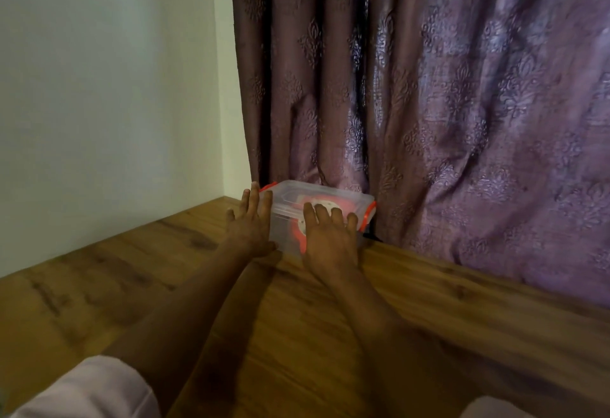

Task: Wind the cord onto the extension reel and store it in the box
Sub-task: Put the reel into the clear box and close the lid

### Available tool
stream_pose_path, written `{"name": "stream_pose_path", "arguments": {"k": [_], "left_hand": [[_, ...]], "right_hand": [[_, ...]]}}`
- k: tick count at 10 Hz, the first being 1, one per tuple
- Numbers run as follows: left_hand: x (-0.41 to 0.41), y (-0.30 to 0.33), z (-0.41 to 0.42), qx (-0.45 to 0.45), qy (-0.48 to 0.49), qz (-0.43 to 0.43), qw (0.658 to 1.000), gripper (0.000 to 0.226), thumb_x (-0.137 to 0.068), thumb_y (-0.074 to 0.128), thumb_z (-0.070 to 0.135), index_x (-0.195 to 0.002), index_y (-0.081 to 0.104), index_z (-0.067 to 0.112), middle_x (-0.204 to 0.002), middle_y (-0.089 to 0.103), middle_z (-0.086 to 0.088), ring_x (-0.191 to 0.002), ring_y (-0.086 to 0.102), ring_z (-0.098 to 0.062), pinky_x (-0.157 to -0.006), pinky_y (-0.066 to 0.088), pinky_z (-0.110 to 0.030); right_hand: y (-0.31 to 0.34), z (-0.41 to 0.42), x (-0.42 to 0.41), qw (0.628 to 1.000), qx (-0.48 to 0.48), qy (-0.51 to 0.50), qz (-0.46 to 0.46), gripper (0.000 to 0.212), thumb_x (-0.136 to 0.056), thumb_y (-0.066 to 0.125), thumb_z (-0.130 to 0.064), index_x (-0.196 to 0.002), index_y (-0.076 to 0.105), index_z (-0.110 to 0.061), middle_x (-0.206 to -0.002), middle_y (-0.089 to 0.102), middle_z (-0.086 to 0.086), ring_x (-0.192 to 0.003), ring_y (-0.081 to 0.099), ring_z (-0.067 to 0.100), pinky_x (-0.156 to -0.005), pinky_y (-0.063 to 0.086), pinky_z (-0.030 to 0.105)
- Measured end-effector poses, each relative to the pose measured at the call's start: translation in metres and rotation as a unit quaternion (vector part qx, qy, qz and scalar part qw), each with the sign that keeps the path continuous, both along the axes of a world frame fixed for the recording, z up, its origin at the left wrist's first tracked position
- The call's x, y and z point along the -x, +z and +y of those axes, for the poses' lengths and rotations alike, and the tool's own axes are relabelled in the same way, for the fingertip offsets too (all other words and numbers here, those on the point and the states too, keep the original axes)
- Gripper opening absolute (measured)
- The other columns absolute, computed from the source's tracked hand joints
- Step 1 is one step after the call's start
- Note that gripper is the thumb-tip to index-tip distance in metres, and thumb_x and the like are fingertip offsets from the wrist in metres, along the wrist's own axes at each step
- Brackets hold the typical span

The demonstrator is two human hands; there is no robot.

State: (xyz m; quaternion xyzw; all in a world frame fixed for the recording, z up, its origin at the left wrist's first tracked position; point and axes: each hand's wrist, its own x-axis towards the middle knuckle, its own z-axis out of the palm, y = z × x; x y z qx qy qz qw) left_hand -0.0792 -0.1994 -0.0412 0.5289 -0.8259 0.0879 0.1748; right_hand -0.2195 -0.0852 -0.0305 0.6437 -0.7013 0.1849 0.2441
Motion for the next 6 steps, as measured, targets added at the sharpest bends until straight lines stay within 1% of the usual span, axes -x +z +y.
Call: {"name": "stream_pose_path", "arguments": {"k": [1,2,3,4,5,6], "left_hand": [[0.000,-0.001,-0.005,0.008,-0.007,0.003,1.000,0.121,-0.074,0.074,0.053,-0.151,-0.013,0.018,-0.162,-0.018,-0.013,-0.151,-0.007,-0.036,-0.117,0.017,-0.063],[-0.004,0.002,-0.009,0.002,-0.016,-0.009,1.000,0.117,-0.076,0.070,0.059,-0.152,-0.010,0.019,-0.163,-0.014,-0.012,-0.151,-0.005,-0.036,-0.116,0.017,-0.062],[-0.017,0.016,-0.015,0.033,-0.054,-0.036,0.997,0.101,-0.082,0.047,0.071,-0.154,0.000,0.018,-0.165,0.000,-0.010,-0.152,0.001,-0.032,-0.117,0.016,-0.060],[-0.036,0.049,-0.017,0.085,-0.100,-0.065,0.989,0.089,-0.085,0.022,0.074,-0.155,0.011,0.019,-0.165,0.011,-0.006,-0.152,0.007,-0.026,-0.119,0.015,-0.055],[-0.060,0.110,-0.021,0.147,-0.088,-0.021,0.985,0.085,-0.088,0.018,0.072,-0.154,0.021,0.018,-0.162,0.022,-0.007,-0.150,0.018,-0.026,-0.118,0.023,-0.053],[-0.083,0.184,-0.023,0.160,-0.047,-0.009,0.986,0.085,-0.089,0.015,0.071,-0.153,0.025,0.017,-0.161,0.025,-0.007,-0.149,0.021,-0.027,-0.117,0.025,-0.053]], "right_hand": [[-0.002,-0.004,-0.002,1.000,0.002,-0.009,0.003,0.074,-0.083,0.056,-0.035,-0.146,0.022,-0.015,-0.144,0.038,0.008,-0.127,0.034,0.033,-0.104,0.018,0.052],[0.000,-0.009,-0.006,1.000,-0.009,-0.019,-0.009,0.069,-0.084,0.053,-0.034,-0.145,0.026,-0.013,-0.142,0.041,0.009,-0.125,0.036,0.033,-0.103,0.019,0.052],[0.011,-0.021,-0.012,0.999,-0.019,-0.017,-0.044,0.062,-0.090,0.043,-0.043,-0.143,0.029,-0.015,-0.145,0.039,0.007,-0.129,0.032,0.031,-0.106,0.015,0.054],[0.047,-0.039,-0.014,0.999,-0.004,0.029,-0.024,0.060,-0.096,0.032,-0.046,-0.147,0.022,-0.015,-0.153,0.027,0.006,-0.139,0.020,0.029,-0.111,0.008,0.054],[0.113,-0.058,-0.019,0.998,0.017,0.062,0.001,0.064,-0.097,0.025,-0.047,-0.150,0.011,-0.014,-0.157,0.015,0.006,-0.143,0.010,0.029,-0.113,0.006,0.054],[0.186,-0.066,-0.030,0.996,0.037,0.075,0.008,0.064,-0.098,0.023,-0.048,-0.150,0.008,-0.014,-0.158,0.013,0.006,-0.144,0.007,0.028,-0.114,0.004,0.053]]}}
